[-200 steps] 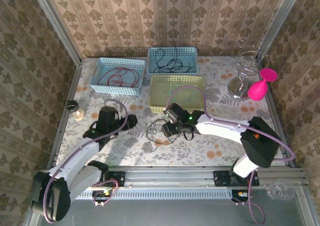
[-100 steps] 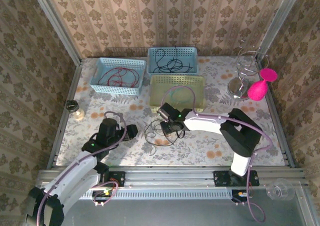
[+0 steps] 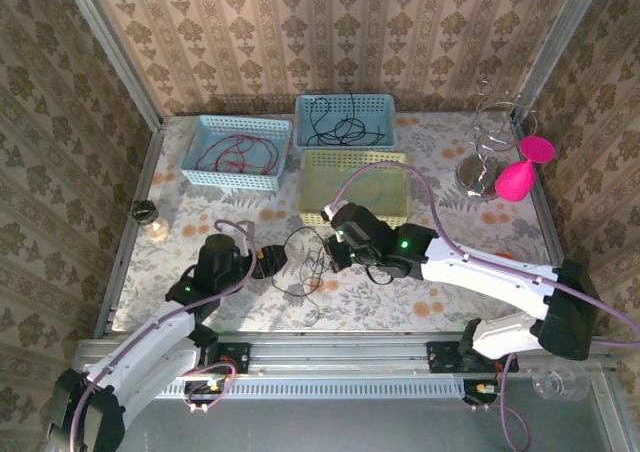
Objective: Untangle the cables
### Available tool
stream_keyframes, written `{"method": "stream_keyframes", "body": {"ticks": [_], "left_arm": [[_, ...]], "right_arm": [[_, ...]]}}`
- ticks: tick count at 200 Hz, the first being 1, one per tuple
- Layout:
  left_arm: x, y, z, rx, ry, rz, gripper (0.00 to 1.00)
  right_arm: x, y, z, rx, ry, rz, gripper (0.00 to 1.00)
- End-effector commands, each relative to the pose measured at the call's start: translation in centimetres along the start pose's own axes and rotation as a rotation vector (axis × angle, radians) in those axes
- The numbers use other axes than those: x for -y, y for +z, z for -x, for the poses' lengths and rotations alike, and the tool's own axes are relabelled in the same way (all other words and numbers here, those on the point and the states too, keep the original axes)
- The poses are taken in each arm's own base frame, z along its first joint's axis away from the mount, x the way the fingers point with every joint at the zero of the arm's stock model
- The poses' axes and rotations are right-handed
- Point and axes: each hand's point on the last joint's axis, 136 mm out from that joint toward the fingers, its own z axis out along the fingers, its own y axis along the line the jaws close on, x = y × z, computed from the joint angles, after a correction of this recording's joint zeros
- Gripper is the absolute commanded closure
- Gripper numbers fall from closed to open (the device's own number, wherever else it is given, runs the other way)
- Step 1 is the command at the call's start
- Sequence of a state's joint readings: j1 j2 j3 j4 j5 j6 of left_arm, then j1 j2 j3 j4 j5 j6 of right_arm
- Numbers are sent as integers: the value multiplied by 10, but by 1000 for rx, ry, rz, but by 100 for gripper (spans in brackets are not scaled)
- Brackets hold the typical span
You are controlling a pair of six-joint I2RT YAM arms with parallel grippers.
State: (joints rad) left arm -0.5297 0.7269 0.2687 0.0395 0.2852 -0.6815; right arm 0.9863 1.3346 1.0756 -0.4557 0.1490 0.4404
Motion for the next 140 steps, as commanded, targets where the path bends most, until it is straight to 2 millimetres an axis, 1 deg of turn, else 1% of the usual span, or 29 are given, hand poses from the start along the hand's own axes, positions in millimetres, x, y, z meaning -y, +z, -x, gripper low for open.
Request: {"method": "stream_keyframes", "body": {"ticks": [1, 10, 19, 30, 52, 57, 64, 69, 81, 94, 112, 127, 140], "left_arm": [[54, -8, 25, 64, 40, -229, 20], [63, -10, 25, 62, 55, -266, 22], [67, -11, 24, 57, 67, -279, 22], [62, -13, 24, 49, 73, -243, 22], [43, -23, 28, 72, 114, -99, 19], [39, -26, 29, 79, 118, -75, 15], [39, -31, 33, 98, 128, -62, 14], [39, -35, 34, 105, 136, -57, 14], [45, -40, 37, 116, 147, -79, 12], [56, -39, 36, 103, 154, -141, 12], [70, -32, 27, 31, 168, -227, 11], [76, -23, 16, -28, 173, -276, 10], [87, -19, 8, -60, 191, -348, 10]], "right_arm": [[14, -5, -3, -18, -38, -78, 100], [15, -3, -4, -20, -39, -85, 100], [17, -2, -5, -19, -38, -96, 100], [21, -3, -4, -13, -41, -117, 100], [22, -7, -7, -13, -63, -111, 100], [24, -8, -7, -11, -67, -115, 100], [25, -9, -7, -6, -69, -122, 100], [29, -11, -13, -29, -74, -137, 100], [31, -14, -15, -27, -75, -137, 100], [32, -16, -16, -18, -67, -134, 100], [32, -20, -13, -2, -61, -130, 100], [30, -21, -11, 6, -62, -121, 100], [31, -22, -10, 8, -63, -123, 100]]}}
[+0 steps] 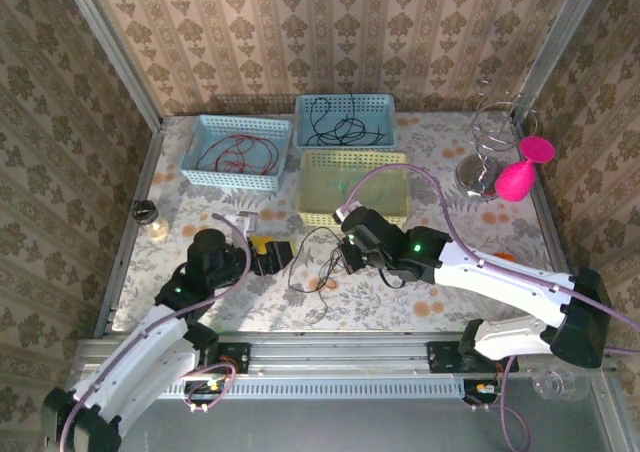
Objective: Untangle the cables
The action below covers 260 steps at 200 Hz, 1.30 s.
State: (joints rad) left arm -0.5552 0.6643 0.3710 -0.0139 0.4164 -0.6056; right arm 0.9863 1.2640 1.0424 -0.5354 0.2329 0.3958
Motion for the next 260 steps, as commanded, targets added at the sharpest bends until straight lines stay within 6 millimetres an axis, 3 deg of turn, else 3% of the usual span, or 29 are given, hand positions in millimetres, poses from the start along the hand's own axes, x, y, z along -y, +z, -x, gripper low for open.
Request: {"method": "stream_keyframes", "body": {"ticks": [1, 24, 45, 73, 98, 105, 120, 147, 171, 193, 235, 260], "left_arm": [[31, 8, -6, -54, 62, -170, 10], [46, 10, -14, -86, 82, -245, 12], [58, 8, -17, -97, 105, -294, 22], [62, 13, -32, -167, 165, -266, 58], [66, 18, -38, -210, 179, -280, 100], [70, 18, -35, -209, 188, -284, 100], [71, 17, -21, -180, 203, -237, 100], [93, -7, 28, -61, 290, -178, 100], [122, -36, 78, 64, 360, -152, 100], [154, -51, 109, 72, 410, -180, 100], [222, -77, 166, 109, 482, -289, 100], [236, -73, 181, 103, 489, -314, 100]], "right_arm": [[8, -5, 0, 10, -11, -31, 100], [9, -4, 0, 9, -8, -34, 100], [10, -3, 0, 9, 1, -35, 100], [10, -6, 0, 13, 20, -14, 100], [15, -9, 5, 46, 54, -11, 100], [18, -9, 3, 47, 59, -18, 98], [30, -9, -5, 40, 76, -50, 80], [64, 0, -39, -11, 153, -136, 61], [87, 10, -72, -53, 245, -160, 60], [91, 13, -84, -48, 298, -134, 61], [84, 4, -63, 36, 294, -76, 54], [60, -15, -29, 160, 256, 76, 48]]}}
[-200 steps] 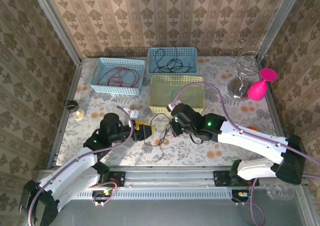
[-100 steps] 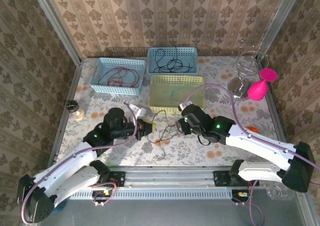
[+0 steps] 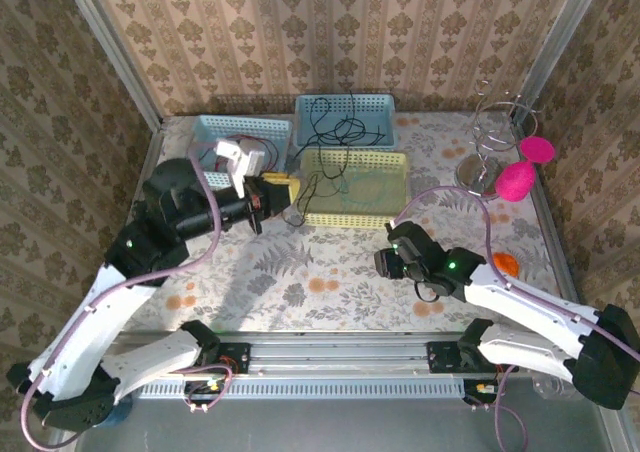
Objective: Untangle the cables
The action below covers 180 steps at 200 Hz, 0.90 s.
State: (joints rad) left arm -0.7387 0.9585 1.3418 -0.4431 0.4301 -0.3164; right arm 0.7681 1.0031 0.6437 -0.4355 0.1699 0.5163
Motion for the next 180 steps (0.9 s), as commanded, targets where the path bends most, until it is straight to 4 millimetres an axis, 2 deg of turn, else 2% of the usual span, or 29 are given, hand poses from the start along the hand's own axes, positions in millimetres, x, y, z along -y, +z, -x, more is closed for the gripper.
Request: {"method": "stream_keyframes", "body": {"ticks": [1, 20, 47, 73, 96, 111, 126, 129, 143, 151, 180], "left_arm": [[16, 3, 27, -4, 51, -58, 100], [15, 12, 28, -6, 21, -74, 100], [18, 20, 28, 12, -22, -124, 100], [22, 24, 29, 16, -52, -154, 100], [26, 25, 30, 18, -75, -188, 100], [28, 25, 30, 23, -85, -201, 100], [29, 24, 30, 24, -90, -203, 100], [29, 23, 30, 24, -90, -203, 100], [29, 20, 29, 28, -88, -195, 100], [27, 17, 28, 27, -83, -174, 100], [17, -6, 36, 67, -27, -71, 100]], "right_arm": [[-40, -31, 44, 168, -15, 209, 47], [-60, -65, 72, 309, -62, 330, 36], [-63, -98, 107, 524, -82, 358, 9], [-70, -109, 134, 605, -152, 333, 0], [-74, -94, 154, 605, -175, 291, 0], [-84, -79, 165, 579, -184, 325, 7], [-93, -77, 174, 593, -196, 360, 25], [-94, -78, 176, 604, -193, 367, 32], [-91, -83, 184, 648, -151, 373, 80], [-84, -83, 185, 654, -123, 347, 99], [-37, -71, 169, 596, -28, 186, 100]]}}
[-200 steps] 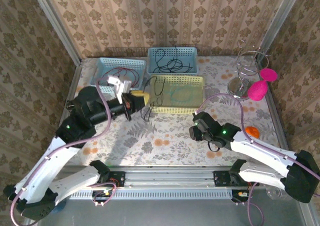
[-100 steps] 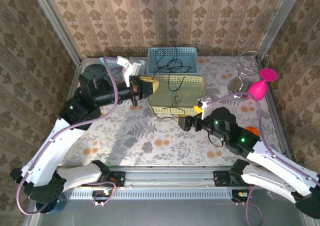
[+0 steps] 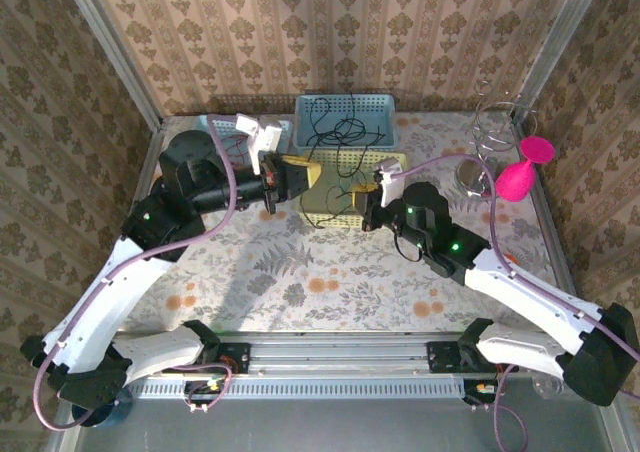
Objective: Untangle the cables
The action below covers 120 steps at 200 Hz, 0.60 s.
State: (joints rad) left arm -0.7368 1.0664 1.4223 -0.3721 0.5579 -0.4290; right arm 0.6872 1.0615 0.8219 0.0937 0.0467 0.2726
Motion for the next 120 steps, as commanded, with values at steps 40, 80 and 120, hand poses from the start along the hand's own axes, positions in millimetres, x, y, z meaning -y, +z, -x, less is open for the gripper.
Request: {"method": "stream_keyframes", "body": {"ticks": [40, 80, 120], "left_arm": [[3, -75, 52, 185, 116, 155, 100], [0, -101, 82, 258, 146, 221, 100], [3, -125, 127, 353, 200, 292, 100]], "right_arm": [[96, -54, -43, -25, 219, -310, 100], [130, -88, -84, -83, 339, -430, 100], [148, -108, -121, -157, 410, -531, 100]]}}
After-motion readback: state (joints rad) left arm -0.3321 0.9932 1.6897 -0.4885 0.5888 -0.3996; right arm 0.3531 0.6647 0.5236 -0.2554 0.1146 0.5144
